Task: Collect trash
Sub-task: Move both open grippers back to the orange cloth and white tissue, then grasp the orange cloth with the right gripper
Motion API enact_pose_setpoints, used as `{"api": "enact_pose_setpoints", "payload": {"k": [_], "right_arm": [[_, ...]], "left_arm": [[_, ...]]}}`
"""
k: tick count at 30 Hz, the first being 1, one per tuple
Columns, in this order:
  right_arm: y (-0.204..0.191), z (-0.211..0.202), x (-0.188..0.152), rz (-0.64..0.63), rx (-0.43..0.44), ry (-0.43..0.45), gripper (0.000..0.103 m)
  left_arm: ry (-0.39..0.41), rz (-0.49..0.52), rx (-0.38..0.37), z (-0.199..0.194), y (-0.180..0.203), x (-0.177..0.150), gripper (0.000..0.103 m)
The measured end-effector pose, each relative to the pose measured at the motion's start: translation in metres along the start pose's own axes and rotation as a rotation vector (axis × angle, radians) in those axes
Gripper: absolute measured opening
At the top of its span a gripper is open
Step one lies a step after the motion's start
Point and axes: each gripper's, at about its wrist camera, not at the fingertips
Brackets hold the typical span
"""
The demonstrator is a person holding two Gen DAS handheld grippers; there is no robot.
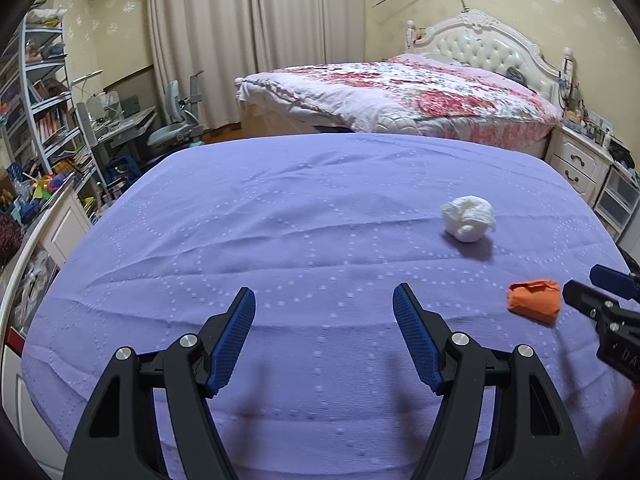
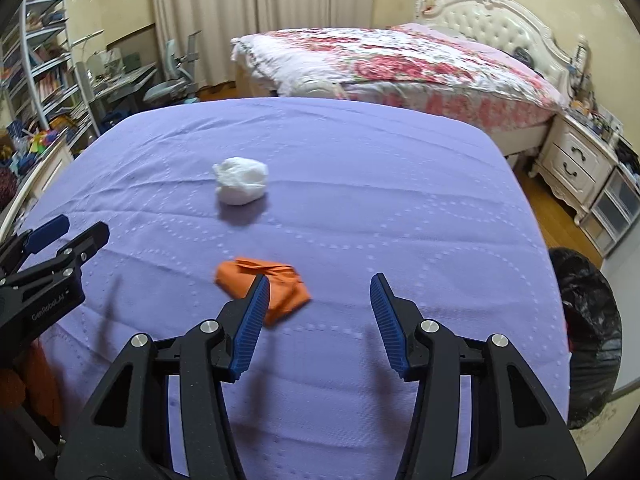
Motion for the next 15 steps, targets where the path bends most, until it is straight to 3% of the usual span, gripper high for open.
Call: {"api": "enact_pose_setpoints", "payload": {"k": [11, 13, 15], "right_arm": [[-0.032, 0.016, -0.004, -0.076, 0.035, -0.048, 0.051], [-0.033, 0.016, -0.005, -0.083, 0.023, -0.043, 0.038], [-0.031, 0.015, -0.005, -0.081, 0.026, -0.043, 0.036]], "left_arm": [[-0.012, -0.023, 0.007, 0.006, -0.011, -0.001, 0.069], [-0.012, -0.022, 0.002, 0.006, -0.010, 0.000, 0.069], [-0.014, -0.021, -0.005, 0.007, -0.007, 0.000, 0.069]]}}
Point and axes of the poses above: each gripper's, at about its wrist camera, not at the fingertips, and z roughly the way its jaws point, y to its right, x to its top, and after that the axes turned 8 degrees about -x, right-handed
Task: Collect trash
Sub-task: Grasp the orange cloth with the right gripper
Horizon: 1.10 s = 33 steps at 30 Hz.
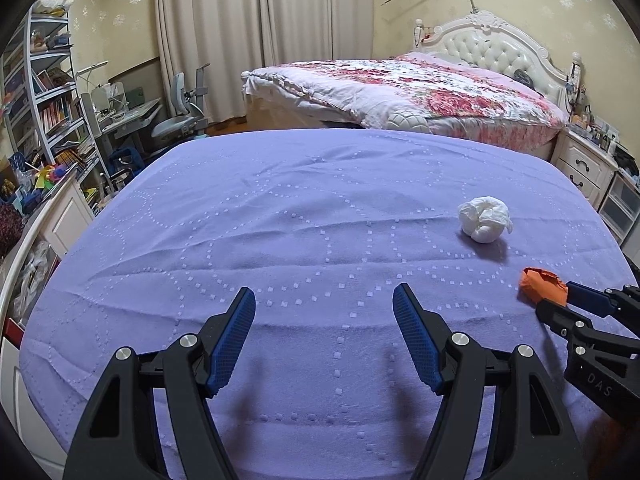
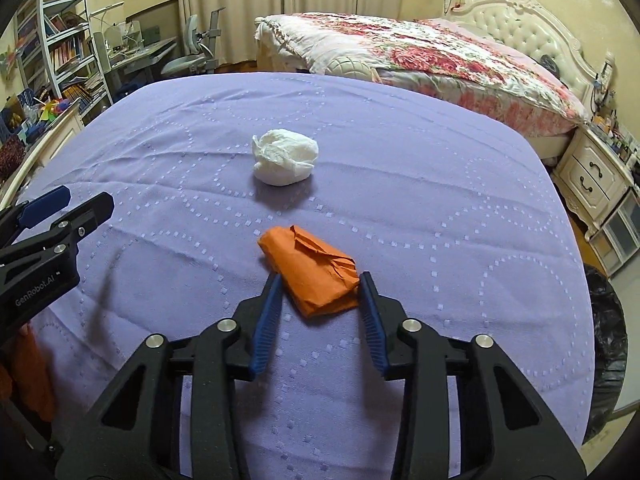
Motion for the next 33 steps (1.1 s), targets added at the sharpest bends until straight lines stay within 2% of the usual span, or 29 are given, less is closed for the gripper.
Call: {"api": "enact_pose_setpoints", "payload": {"k": [7, 17, 24, 32, 33], "right_arm": [[0.023, 0.003, 0.005, 0.039, -0.055, 0.018, 0.035], [0.081, 0.017, 0.016, 0.155, -0.127, 0.014, 0.035], [0.103, 0.027, 0.014, 0.198, -0.123, -0.003, 0.035], [0.107, 0.030, 0.015, 0.202, -0.109, -0.004, 0.036], [0.108, 0.030, 0.015, 0.203, -0.109, -0.004, 0.036]], "left_arm": [[-0.008, 0.034, -0.055, 0.006, 0.025, 0.003, 0.069], [-0.012, 0.084, -0.134, 0.029, 0.072, 0.022, 0.069], [-0.018, 0.110, -0.144, 0.045, 0.095, 0.035, 0.069], [-0.059, 0.114, -0.154, 0.063, 0.104, 0.047, 0.069], [-0.064, 0.111, -0.160, 0.064, 0.103, 0.047, 0.063]]}}
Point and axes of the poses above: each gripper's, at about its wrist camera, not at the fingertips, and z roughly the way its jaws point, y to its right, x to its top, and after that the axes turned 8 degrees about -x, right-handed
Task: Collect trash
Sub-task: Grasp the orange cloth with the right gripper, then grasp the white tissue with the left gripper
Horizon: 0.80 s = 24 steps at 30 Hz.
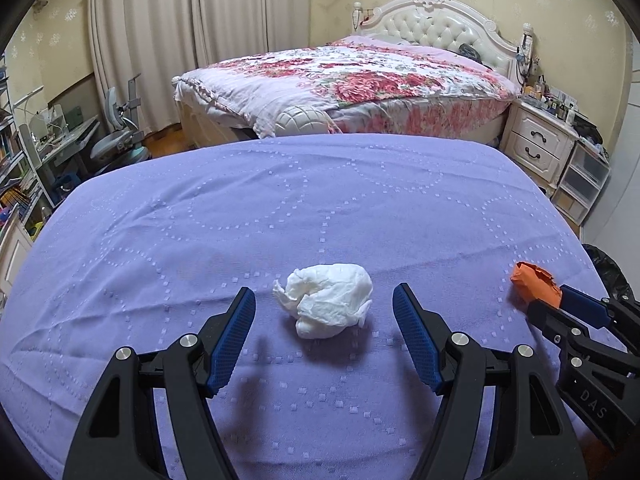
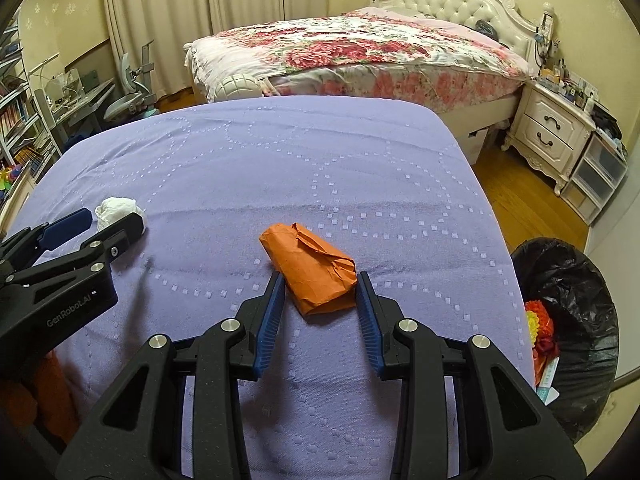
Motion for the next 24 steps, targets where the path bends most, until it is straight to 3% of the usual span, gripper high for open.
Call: {"api": "enact_pose_setpoints", "payload": {"k": [3, 8, 24], "right_arm": [[0.000, 0.001, 0.000, -0.001, -0.001, 0.000, 0.036], [0.000, 0.000, 0.000, -0.001, -0.001, 0.000, 0.036], [0.014, -0.032, -0.016, 0.029, -0.015, 0.049, 0.035]], "left_arm": [[-0.031, -0.016, -0.014, 0.005, -0.003, 0.001, 0.043], [-0.030, -0.018, -0.021, 0.003, -0.005, -0.001, 0.032], [0.054, -0.001, -0.075, -0.042, 0.018, -0.015, 0.030]]}}
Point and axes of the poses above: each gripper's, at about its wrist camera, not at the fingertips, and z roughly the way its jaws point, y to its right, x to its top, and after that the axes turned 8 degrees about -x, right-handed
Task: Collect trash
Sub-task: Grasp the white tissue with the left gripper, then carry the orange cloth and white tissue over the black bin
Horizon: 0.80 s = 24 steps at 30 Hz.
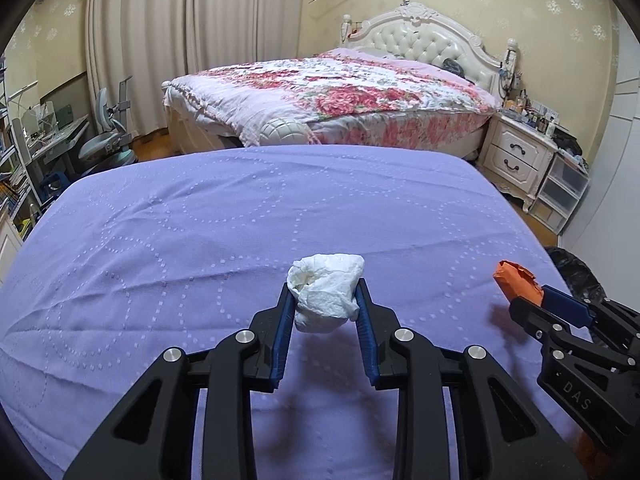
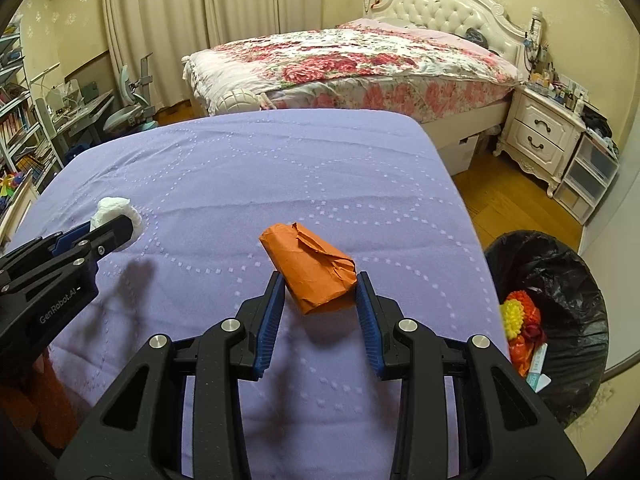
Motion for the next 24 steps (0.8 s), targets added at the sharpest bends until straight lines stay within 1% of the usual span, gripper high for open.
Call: {"api": "enact_pose_setpoints", "payload": {"k": [6, 12, 19, 21, 24], "right_arm": [[0.028, -0.020, -0.012, 0.041, -0.051, 0.022, 0.035], [0.068, -0.034, -0.023, 0.100, -0.135, 0.040, 0.035], [0.126, -0.045, -0.033, 0.183, -0.238, 0.063, 0.035], [0.140, -0.046, -0.035, 0.201, -0.273, 0.067, 0.035], [0.159, -0.047, -0.039, 0.234, -0.300, 0.068, 0.035]], "left_arm": [[0.033, 0.045, -0.043, -0.013, 0.030, -0.002, 0.030], [0.068, 0.098, -0.096, -0.019, 0.071, 0.000, 0.030], [0.094, 0.181, -0.166, -0.014, 0.130, 0.004, 0.031], [0.094, 0.200, -0.188, -0.010, 0.147, 0.004, 0.031], [0.087, 0.220, -0.225, -0.002, 0.171, 0.006, 0.031]]}}
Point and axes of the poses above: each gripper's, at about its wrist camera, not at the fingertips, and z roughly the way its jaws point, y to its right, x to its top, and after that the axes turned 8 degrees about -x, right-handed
